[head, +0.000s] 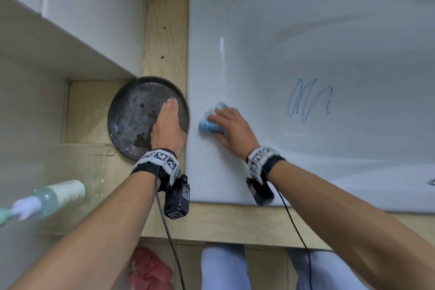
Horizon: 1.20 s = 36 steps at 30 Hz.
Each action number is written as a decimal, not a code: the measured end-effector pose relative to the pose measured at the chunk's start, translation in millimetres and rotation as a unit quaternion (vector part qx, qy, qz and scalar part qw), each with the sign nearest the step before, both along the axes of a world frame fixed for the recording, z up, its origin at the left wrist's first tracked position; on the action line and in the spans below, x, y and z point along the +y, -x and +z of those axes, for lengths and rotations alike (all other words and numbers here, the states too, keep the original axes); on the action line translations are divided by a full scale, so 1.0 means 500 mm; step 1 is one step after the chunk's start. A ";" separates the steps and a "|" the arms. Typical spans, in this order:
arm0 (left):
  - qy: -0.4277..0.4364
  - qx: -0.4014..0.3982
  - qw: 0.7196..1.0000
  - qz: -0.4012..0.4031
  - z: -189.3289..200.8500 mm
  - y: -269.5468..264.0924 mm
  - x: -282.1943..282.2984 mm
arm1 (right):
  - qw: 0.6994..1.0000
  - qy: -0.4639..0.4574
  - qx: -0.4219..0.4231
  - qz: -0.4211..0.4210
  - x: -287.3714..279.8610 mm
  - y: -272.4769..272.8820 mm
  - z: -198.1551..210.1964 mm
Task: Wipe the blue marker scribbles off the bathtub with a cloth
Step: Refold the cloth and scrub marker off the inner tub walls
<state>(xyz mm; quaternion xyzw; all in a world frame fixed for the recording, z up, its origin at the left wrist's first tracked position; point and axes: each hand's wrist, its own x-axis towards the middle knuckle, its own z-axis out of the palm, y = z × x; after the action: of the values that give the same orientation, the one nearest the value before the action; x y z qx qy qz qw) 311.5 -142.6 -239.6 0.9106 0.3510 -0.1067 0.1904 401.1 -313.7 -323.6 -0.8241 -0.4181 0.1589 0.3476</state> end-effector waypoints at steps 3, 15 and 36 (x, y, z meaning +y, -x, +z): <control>0.012 -0.026 0.999 0.020 0.006 -0.007 -0.030 | 0.997 0.015 0.021 0.075 -0.091 0.052 -0.005; 0.017 -0.036 0.999 -0.034 -0.027 -0.020 -0.073 | 0.988 0.006 0.062 -0.143 0.102 -0.231 -0.009; 0.047 0.203 0.959 -0.192 -0.092 -0.304 0.043 | 0.626 -0.285 0.641 -0.342 -0.016 -0.309 -0.100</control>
<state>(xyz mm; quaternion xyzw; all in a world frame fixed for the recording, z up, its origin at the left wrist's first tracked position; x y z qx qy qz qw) 463.4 -121.2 -285.7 0.9101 0.1958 -0.3399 0.1338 555.7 -321.8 -373.6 -0.4577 0.1976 0.3892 0.7746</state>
